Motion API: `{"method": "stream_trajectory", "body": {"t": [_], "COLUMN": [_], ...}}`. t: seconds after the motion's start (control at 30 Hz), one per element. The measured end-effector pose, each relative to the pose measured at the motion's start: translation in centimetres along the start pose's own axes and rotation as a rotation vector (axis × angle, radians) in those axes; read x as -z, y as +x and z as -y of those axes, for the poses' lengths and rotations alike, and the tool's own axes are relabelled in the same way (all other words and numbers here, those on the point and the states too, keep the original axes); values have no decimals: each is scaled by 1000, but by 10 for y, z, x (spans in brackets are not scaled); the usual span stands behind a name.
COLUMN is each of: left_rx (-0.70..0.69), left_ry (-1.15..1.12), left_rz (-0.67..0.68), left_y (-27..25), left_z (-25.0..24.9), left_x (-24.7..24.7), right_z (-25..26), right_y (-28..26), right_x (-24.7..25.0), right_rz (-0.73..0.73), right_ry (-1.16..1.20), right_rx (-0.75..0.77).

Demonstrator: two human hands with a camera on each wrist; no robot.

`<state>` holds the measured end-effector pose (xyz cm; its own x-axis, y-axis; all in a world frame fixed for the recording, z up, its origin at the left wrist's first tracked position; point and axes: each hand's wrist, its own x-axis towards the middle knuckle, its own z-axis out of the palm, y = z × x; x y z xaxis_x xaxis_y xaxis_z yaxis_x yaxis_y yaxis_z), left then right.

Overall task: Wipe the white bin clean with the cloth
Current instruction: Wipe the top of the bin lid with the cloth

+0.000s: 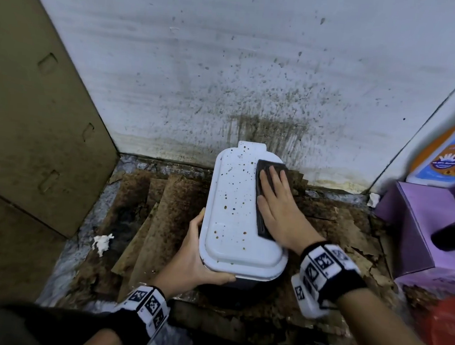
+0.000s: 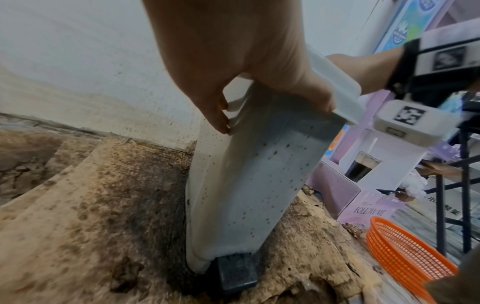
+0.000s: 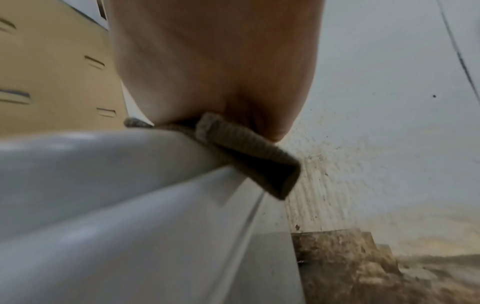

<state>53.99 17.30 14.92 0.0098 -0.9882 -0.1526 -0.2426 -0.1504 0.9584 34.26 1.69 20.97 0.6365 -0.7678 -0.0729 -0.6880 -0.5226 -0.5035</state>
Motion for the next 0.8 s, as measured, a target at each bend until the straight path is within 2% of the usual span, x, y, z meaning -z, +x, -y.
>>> {"method": "stream_trajectory", "body": {"t": [0.1,0.2,0.27,0.4,0.5,0.63,0.8], "left_rx": [7,4,10,-2,-10,9,10], "left_ry": [-14,-25,-34,-40,-24,0,-1], "left_rz": [3,-4,0,8,18,12,13], "left_y": [1,3,3,-1,-2,-2,-4], "left_z": [0,2,2,4,3,0,-2], "left_x": [0,-2,-2,-3,-4,-2,-3], "right_z": [-9,-21,-36,-42,-30,-12,2], "right_y": [31,57,75,89,65,25,-28], "right_x": [15,20,17,10,13,7,-13], "right_rz": [71,91,106,80,61,-18,-98], "right_ry": [-23,-201,-273,-258,-221,13,50], "right_rx": [-6,145,118,66,44,3,36]}}
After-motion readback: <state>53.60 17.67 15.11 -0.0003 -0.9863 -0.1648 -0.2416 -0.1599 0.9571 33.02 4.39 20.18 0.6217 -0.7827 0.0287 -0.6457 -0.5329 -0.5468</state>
